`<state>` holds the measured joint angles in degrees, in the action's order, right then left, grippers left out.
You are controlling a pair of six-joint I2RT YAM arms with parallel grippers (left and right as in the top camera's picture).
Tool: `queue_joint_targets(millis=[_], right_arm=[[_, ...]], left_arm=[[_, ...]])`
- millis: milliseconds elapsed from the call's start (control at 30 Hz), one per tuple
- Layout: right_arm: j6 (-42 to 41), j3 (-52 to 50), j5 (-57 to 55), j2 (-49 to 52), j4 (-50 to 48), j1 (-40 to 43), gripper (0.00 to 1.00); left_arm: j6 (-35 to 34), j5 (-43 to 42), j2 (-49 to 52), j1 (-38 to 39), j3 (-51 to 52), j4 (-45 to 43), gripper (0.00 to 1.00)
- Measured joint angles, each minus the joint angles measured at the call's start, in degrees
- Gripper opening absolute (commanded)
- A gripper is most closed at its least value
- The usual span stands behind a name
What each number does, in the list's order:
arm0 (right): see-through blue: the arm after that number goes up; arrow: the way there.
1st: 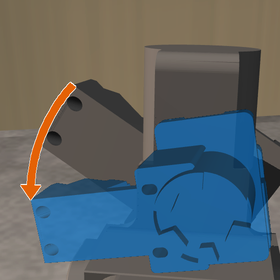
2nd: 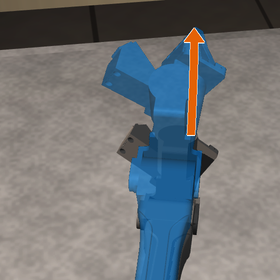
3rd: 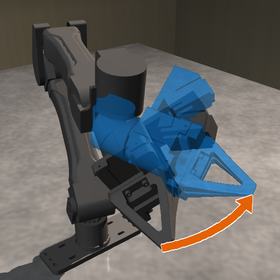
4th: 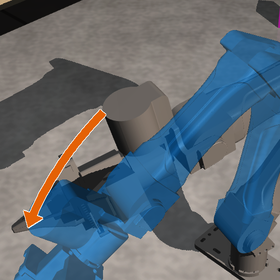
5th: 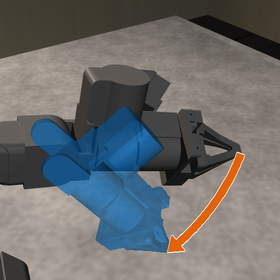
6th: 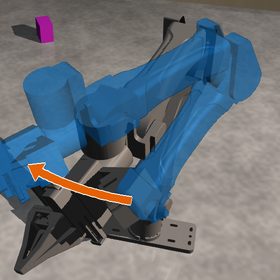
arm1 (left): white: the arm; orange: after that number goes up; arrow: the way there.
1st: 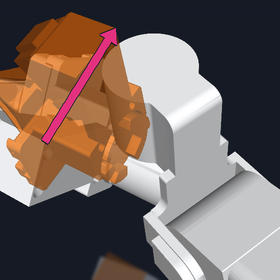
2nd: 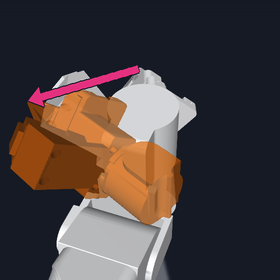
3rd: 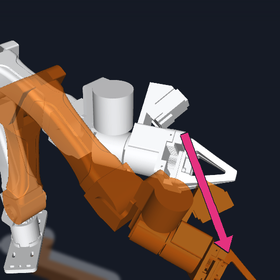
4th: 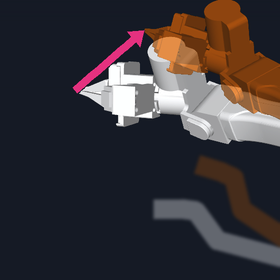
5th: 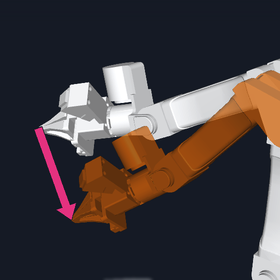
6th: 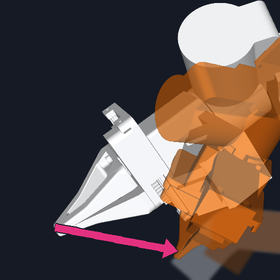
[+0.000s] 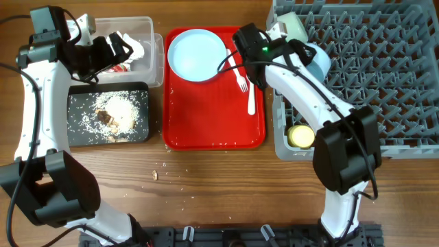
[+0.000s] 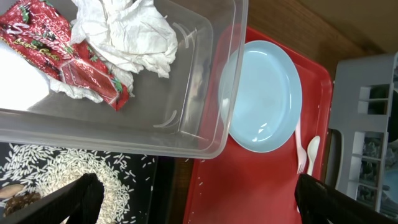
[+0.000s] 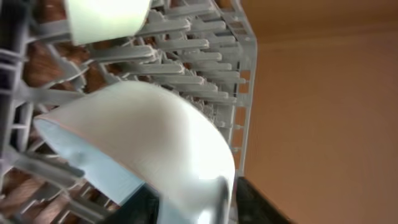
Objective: Sort waste into correct bins and load items into the dishwasher rack
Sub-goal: 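Grasp the light-blue plate edge with right gripper and lift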
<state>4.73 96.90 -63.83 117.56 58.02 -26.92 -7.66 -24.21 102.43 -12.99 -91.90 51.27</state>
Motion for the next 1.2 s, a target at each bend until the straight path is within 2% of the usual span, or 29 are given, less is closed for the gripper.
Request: queue_joint_targets(millis=[100, 267, 367, 467, 600, 700, 733, 800, 833, 900, 1067, 1200], right_arm=[[0.3, 0.0, 0.5, 0.0, 0.3, -0.8, 0.68], [1.1, 0.0, 0.8, 0.0, -0.1, -3.4, 0.81], [1.4, 0.0, 2.2, -0.4, -3.0, -5.2, 0.82], [1.5, 0.0, 9.2, -2.1, -6.9, -6.4, 1.0], [0.9, 0.0, 30.1, -4.3, -11.0, -7.4, 1.0], [0.0, 0.0, 57.0, -4.4, -13.2, -7.5, 1.0], [-1.9, 0.0, 64.5, -4.4, -14.9, -7.6, 1.0], [-6.4, 0.0, 72.2, -4.4, -18.1, -7.8, 0.99], [-10.1, 0.0, 75.7, -4.4, -20.9, -7.8, 0.95], [-16.1, 0.0, 77.8, -4.4, -24.7, -7.8, 0.64], [-34.9, 0.0, 64.5, -4.3, -28.2, -6.9, 0.64], [-42.2, 0.0, 59.2, -1.5, -29.1, -5.2, 0.65]], left_arm=[[0.0, 0.0, 0.0, 0.0, 0.0, 0.0, 1.0], [0.0, 0.0, 0.0, 0.0, 0.0, 0.0, 1.0], [0.0, 0.0, 0.0, 0.0, 0.0, 0.0, 1.0], [0.0, 0.0, 0.0, 0.0, 0.0, 0.0, 1.0], [0.0, 0.0, 0.0, 0.0, 0.0, 0.0, 1.0], [0.0, 0.0, 0.0, 0.0, 0.0, 0.0, 1.0], [0.0, 0.0, 0.0, 0.0, 0.0, 0.0, 1.0], [0.0, 0.0, 0.0, 0.0, 0.0, 0.0, 1.0], [0.0, 0.0, 0.0, 0.0, 0.0, 0.0, 1.0], [0.0, 0.0, 0.0, 0.0, 0.0, 0.0, 1.0], [0.0, 0.0, 0.0, 0.0, 0.0, 0.0, 1.0], [0.0, 0.0, 0.0, 0.0, 0.0, 0.0, 1.0]])
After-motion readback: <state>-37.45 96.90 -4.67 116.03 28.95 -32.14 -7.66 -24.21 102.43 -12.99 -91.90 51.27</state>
